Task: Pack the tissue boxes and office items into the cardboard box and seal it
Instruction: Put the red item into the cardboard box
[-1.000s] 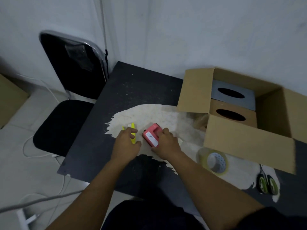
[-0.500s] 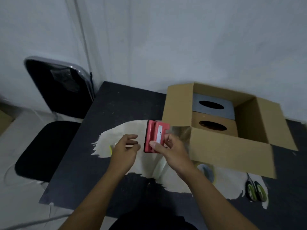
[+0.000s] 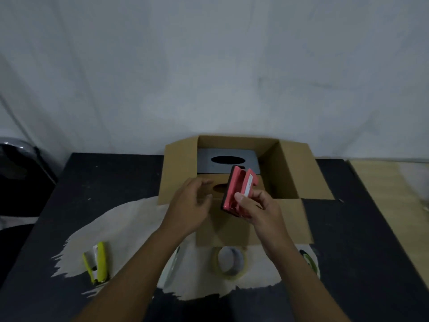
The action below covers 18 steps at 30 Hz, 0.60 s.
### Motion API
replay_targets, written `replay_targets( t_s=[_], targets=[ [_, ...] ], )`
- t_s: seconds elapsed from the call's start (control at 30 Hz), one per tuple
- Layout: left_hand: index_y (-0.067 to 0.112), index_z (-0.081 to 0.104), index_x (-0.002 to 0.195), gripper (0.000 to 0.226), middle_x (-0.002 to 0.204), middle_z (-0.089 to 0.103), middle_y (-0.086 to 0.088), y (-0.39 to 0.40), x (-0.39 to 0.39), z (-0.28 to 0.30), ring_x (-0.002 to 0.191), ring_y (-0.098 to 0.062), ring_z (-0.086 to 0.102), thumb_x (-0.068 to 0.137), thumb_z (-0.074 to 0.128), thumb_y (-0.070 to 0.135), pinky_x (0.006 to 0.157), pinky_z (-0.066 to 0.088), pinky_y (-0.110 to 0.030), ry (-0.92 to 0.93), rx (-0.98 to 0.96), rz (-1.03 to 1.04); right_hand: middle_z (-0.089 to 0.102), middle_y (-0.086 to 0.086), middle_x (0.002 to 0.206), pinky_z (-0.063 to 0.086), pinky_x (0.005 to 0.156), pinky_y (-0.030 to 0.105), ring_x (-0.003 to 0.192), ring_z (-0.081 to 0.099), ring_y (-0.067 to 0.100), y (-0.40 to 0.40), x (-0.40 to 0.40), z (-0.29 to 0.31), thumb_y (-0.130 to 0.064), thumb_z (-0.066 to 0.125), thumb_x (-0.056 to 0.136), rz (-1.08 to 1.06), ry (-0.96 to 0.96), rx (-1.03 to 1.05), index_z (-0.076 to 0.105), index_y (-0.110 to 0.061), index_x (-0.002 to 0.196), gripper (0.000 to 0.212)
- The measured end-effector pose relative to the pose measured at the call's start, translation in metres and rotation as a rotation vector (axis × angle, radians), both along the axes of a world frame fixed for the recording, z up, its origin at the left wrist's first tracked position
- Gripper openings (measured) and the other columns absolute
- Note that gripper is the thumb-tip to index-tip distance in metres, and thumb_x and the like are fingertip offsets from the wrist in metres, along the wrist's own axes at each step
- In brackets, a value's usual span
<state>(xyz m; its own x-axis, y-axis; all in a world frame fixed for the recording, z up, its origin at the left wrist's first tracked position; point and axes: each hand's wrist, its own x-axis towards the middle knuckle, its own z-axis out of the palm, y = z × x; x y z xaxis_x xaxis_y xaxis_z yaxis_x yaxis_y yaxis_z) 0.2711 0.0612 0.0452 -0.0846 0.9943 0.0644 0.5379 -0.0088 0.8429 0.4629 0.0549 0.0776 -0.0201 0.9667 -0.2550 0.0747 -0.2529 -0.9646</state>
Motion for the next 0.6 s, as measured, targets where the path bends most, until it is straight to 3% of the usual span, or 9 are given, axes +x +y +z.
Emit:
replay_targets(
  t_s=[0.13,0.23,0.33,0.47,0.6],
  targets=[
    [0.024,0.051,0.145,0.047,0.143,0.051,0.002,0.037,0.039,-0.014,0.131,-0.018,0.051,0.099,0.06,0.032,0.111,0.043,-0.038,0.235,0.011,-0.164,0.072,-0.005,0.111,0.055,0.099,0.046,0.107,0.067,0.015,0.02,0.038,-0.005,-0.04,0.072,0.088,-0.076,-0.074,-0.023,0.067,-0.023,0.111,0.029],
    [0.028,0.031,0.158,0.06,0.164,0.032,-0.002,0.058,0.063,-0.036,0.156,-0.024,0.019,0.103,0.046,0.048,0.126,0.016,-0.049,0.389,-0.11,-0.233,0.073,-0.004,0.109,0.054,0.098,0.048,0.105,0.068,0.017,0.035,0.062,-0.008,-0.05,0.073,0.083,-0.125,-0.102,-0.021,0.068,-0.024,0.108,0.037],
    [0.029,0.013,0.163,0.071,0.172,0.009,-0.003,0.074,0.079,-0.051,0.159,-0.024,-0.004,0.103,0.034,0.06,0.127,-0.002,-0.054,0.547,-0.199,-0.195,0.075,-0.001,0.106,0.055,0.096,0.047,0.103,0.069,0.019,0.053,0.081,-0.012,-0.049,0.072,0.085,-0.168,-0.076,-0.021,0.07,-0.02,0.108,0.037],
    [0.037,-0.007,0.162,0.09,0.169,-0.023,-0.001,0.107,0.091,-0.056,0.154,-0.025,-0.028,0.095,0.046,0.066,0.123,-0.017,-0.053,0.573,-0.336,-0.25,0.073,0.001,0.109,0.055,0.088,0.034,0.102,0.069,0.016,0.078,0.097,-0.017,-0.04,0.065,0.094,-0.147,-0.077,-0.009,0.067,-0.017,0.112,0.03],
    [0.043,-0.015,0.159,0.103,0.165,-0.034,0.001,0.143,0.098,-0.061,0.149,-0.027,-0.037,0.088,0.055,0.069,0.121,-0.019,-0.057,0.633,-0.375,-0.375,0.067,-0.003,0.109,0.053,0.08,0.029,0.099,0.065,0.01,0.107,0.107,-0.024,-0.039,0.063,0.096,-0.047,-0.252,-0.01,0.059,-0.02,0.114,0.027]
  ],
)
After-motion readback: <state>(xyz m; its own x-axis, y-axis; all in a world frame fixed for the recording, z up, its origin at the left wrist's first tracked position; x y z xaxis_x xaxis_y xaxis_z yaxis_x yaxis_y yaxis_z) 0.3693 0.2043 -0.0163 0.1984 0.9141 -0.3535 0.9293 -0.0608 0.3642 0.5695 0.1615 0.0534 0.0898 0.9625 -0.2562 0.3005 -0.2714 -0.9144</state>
